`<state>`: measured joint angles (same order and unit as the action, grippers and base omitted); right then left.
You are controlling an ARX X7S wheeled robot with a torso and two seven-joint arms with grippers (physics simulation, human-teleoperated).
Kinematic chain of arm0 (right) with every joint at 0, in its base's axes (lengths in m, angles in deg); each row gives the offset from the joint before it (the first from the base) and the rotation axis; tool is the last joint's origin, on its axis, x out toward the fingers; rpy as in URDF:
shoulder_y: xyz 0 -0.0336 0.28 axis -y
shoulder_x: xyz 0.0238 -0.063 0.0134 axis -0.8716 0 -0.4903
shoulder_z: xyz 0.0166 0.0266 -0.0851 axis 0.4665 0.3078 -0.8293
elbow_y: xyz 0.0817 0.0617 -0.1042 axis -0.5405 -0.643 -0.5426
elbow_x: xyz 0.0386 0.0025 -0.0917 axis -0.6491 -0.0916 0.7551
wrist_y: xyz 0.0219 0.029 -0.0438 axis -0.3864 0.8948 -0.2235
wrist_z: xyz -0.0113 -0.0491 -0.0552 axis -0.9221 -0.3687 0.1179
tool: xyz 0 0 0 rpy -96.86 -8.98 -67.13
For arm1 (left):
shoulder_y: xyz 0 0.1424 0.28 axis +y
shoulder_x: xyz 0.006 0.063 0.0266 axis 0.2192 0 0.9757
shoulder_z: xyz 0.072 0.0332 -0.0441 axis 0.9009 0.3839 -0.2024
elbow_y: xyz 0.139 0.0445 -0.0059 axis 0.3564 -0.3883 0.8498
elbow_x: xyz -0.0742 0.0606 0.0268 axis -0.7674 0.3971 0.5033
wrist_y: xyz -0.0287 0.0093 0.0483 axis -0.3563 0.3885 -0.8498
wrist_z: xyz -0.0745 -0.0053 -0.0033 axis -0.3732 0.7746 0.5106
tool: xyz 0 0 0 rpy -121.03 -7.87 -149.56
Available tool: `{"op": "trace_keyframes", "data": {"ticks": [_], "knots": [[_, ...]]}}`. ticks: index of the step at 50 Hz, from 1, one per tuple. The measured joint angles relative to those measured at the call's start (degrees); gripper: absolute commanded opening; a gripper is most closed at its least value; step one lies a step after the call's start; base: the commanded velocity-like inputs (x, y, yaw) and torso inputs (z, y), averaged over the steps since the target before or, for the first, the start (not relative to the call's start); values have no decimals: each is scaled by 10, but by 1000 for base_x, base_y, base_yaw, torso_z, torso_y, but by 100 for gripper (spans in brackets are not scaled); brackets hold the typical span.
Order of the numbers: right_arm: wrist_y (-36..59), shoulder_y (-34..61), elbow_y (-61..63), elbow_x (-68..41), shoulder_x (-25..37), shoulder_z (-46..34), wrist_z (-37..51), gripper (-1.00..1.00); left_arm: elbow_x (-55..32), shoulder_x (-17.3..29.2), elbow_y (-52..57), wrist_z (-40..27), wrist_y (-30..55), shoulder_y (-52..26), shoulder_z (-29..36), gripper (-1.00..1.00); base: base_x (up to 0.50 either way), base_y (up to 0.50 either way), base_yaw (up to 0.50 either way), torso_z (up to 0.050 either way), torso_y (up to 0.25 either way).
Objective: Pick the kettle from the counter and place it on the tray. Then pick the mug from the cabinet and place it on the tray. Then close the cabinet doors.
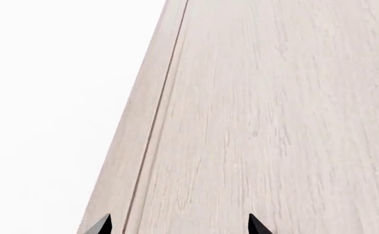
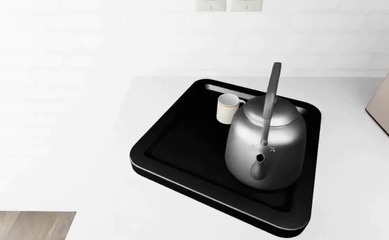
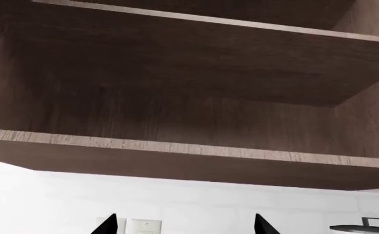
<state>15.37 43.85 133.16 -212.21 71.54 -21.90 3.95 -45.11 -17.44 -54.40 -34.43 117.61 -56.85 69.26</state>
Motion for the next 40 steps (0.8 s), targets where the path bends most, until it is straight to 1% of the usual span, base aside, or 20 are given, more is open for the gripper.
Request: {"op": "trace_keyframes", "data": {"ticks": [9, 19, 29, 40], "knots": [[-14, 14, 0, -29, 28, 12, 0, 100, 4, -2, 6, 14, 9, 4, 25, 100, 0, 0, 0, 0, 0], [-27, 28, 0, -58, 53, 26, 0, 100, 0, 5, -1, 56, 12, 14, 59, 100, 0, 0, 0, 0, 0], [-33, 34, -1, -70, 64, 28, 0, 100, 0, 12, -7, 91, 26, 25, 96, 100, 0, 0, 0, 0, 0], [-26, 17, 0, -81, 61, 49, 0, 100, 7, 14, -12, 118, 36, 43, 152, 100, 0, 0, 0, 0, 0]]}}
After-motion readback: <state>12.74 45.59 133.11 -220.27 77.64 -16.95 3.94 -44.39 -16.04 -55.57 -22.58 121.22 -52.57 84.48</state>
